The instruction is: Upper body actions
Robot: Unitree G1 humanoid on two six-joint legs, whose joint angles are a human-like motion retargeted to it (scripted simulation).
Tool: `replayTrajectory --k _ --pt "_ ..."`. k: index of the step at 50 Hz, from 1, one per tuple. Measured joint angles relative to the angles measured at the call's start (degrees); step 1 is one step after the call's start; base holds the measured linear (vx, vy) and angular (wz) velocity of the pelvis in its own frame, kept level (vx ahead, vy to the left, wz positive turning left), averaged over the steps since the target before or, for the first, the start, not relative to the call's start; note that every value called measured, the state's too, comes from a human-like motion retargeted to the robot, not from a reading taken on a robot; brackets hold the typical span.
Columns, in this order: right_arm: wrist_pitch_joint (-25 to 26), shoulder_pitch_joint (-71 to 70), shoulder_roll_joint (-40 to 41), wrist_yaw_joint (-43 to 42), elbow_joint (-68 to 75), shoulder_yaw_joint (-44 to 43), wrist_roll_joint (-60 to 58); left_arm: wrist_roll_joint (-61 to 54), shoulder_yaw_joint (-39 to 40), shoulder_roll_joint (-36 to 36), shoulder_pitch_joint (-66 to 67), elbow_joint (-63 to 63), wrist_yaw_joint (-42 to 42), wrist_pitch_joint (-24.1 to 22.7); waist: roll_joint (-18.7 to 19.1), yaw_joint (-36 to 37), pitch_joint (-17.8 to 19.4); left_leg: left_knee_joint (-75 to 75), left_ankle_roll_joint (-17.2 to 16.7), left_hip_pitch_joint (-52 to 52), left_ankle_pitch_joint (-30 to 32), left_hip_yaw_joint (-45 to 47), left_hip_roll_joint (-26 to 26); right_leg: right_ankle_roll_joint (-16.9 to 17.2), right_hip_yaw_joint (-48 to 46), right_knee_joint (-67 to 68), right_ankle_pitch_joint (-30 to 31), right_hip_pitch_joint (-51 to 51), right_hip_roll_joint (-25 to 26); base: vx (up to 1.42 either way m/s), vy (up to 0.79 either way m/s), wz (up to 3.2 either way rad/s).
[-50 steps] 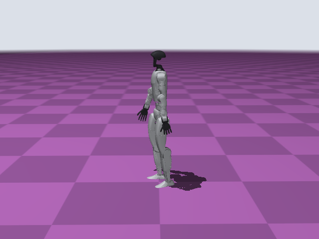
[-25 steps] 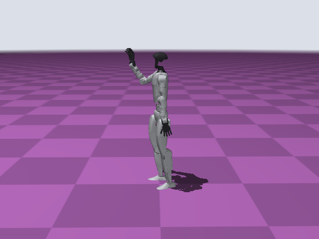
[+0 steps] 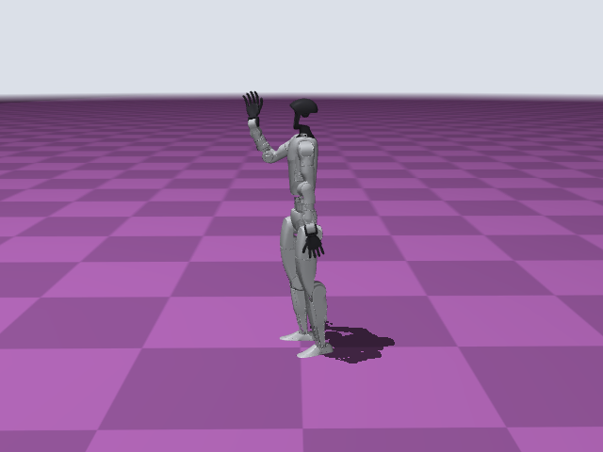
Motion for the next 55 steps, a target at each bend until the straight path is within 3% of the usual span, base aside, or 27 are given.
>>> replayTrajectory --k 6,8,10,12,15,20,23,25,27,32,33,35,38,44,48,50,52,55 --pt "13.51 0.46 -18.56 6.71 -14.08 5.60 -42.11 0.66 -1.23 -0.12 0.43 -0.62 0.60 0.07 0.28 1.44 0.09 -0.32 -0.01 0.33 -0.07 2.65 0.36 -0.14 2.68 0.17 0.42 -0.79 0.33 -0.01 0.01 -0.39" --pt "17.43 0.04 -22.57 4.71 -16.71 5.94 -53.83 1.22 -1.79 -0.10 0.31 -0.97 0.78 0.11 0.26 1.83 0.27 -0.31 0.02 0.35 -0.02 3.14 0.39 -0.19 3.17 0.16 0.47 -0.80 0.42 0.00 0.00 -0.12" --pt "17.92 0.49 -23.86 -0.58 -16.41 4.66 -61.17 1.83 -2.24 -0.08 -0.08 -1.31 0.78 0.11 0.16 2.16 0.52 -0.26 0.05 0.36 0.02 3.16 0.38 -0.19 3.18 0.15 0.44 -0.67 0.43 0.00 0.00 0.00" --pt "16.62 1.67 -21.39 -3.56 -12.79 3.09 -58.76 2.22 -2.39 -0.25 -0.23 -1.65 0.59 0.02 0.10 2.31 0.43 -0.34 0.13 0.44 0.06 2.74 0.29 -0.13 2.76 0.13 0.35 -0.46 0.40 0.02 0.01 0.09" --pt "16.15 2.53 -12.47 -1.49 -4.46 0.32 -45.32 2.26 -2.38 -0.17 -0.23 -1.86 0.51 -0.12 -0.26 2.59 -0.03 -0.53 0.31 0.52 0.16 2.29 0.13 -0.10 2.30 0.01 0.25 -0.18 0.48 0.00 0.00 0.00" --pt "18.76 -0.23 -0.17 7.67 4.16 -2.66 -8.38 1.04 -1.77 -0.07 -0.07 -0.69 1.22 -0.10 -0.35 1.28 -0.71 -0.70 0.43 0.60 0.16 0.78 0.00 0.05 0.78 -0.03 0.00 0.15 0.45 0.01 -0.01 0.25" --pt "11.31 -0.76 1.38 10.08 4.41 -2.32 2.24 0.30 -1.32 -0.04 0.19 -0.53 1.13 -0.20 -0.37 0.34 -0.79 -0.64 0.44 0.56 0.11 0.04 -0.06 0.08 0.04 0.00 -0.11 0.22 0.39 0.00 -0.03 0.23" --pt "4.23 -0.03 -1.23 5.53 2.68 -0.06 -0.25 -0.21 -0.91 0.19 0.30 -0.36 1.10 -0.31 -0.45 -0.88 -0.78 -0.42 0.34 0.33 0.01 -0.58 -0.04 0.11 -0.56 0.03 -0.15 0.15 0.26 -0.02 -0.02 0.24" --pt "3.37 0.93 -6.37 2.78 -1.29 2.14 -12.93 -0.43 -0.59 0.20 0.45 -0.24 1.07 -0.28 -0.31 -1.78 -0.75 -0.35 0.31 0.24 -0.09 -0.74 0.03 0.11 -0.72 0.08 -0.13 -0.03 0.27 0.00 0.00 0.00" --pt "15.67 1.52 -19.09 4.59 -14.16 4.94 -53.91 -0.25 -0.99 0.02 0.28 -0.25 1.18 -0.02 -0.09 -1.16 -0.42 -0.38 0.16 0.34 -0.20 0.93 0.50 -0.03 0.98 0.19 0.14 -0.58 0.58 -0.03 0.00 -0.26" --pt "18.62 1.59 -20.40 1.93 -15.80 4.67 -59.72 0.05 -1.25 0.01 0.21 -0.43 1.29 0.03 -0.15 -0.65 -0.32 -0.43 0.13 0.43 -0.16 1.42 0.58 -0.08 1.47 0.21 0.20 -0.61 0.66 -0.03 0.00 -0.44" --pt "19.77 2.20 -20.62 -3.27 -16.53 3.57 -65.49 0.94 -1.94 -0.03 -0.09 -0.85 1.39 0.19 -0.25 0.83 -0.03 -0.69 0.23 0.82 -0.05 2.54 0.65 -0.20 2.57 0.22 0.34 -0.61 0.93 -0.01 0.01 -0.45" --pt "15.56 3.55 -14.81 -4.54 -11.30 1.08 -55.95 2.34 -2.70 0.02 -0.27 -1.62 1.39 0.12 -0.50 2.47 -0.04 -0.72 0.25 0.85 0.18 3.27 0.71 -0.26 3.30 0.15 0.41 -0.42 1.06 0.01 0.01 -0.19" --pt "17.44 1.76 0.43 1.77 1.26 -4.93 -23.68 1.22 -2.75 0.08 -0.17 -0.93 2.17 -0.17 -0.88 2.52 -0.58 -0.94 0.43 0.86 0.39 1.86 0.30 -0.15 1.89 -0.01 0.21 0.05 0.85 0.00 0.00 0.19" --pt "11.02 0.22 5.32 3.13 4.39 -5.25 -5.90 -0.20 -2.13 0.07 -0.10 -0.30 1.99 -0.22 -0.70 1.39 -0.72 -0.81 0.52 0.64 0.38 0.65 0.08 -0.07 0.69 -0.01 0.05 0.19 0.69 0.00 -0.01 0.27" --pt "6.54 0.75 4.78 2.87 4.04 -3.68 -4.14 -0.44 -1.99 0.13 -0.03 -0.25 1.95 -0.31 -0.63 0.75 -0.61 -0.61 0.37 0.45 0.38 0.26 0.15 -0.03 0.33 -0.01 0.02 0.25 0.57 0.00 0.00 0.09" --pt "4.65 1.89 1.64 0.95 2.26 -1.38 -9.99 -0.43 -1.92 0.16 -0.11 -0.17 1.92 -0.32 -0.54 0.18 -0.42 -0.29 0.19 0.20 0.34 0.12 0.29 -0.02 0.21 -0.01 0.02 0.26 0.48 0.00 0.00 0.00" --pt "8.17 3.38 -6.32 -0.13 -3.20 2.83 -26.05 -0.38 -1.92 0.11 -0.07 -0.17 2.09 -0.29 -0.41 -0.04 -0.17 -0.18 0.01 0.23 0.26 0.67 0.47 -0.06 0.79 0.06 0.12 0.10 0.46 0.00 0.01 -0.08"
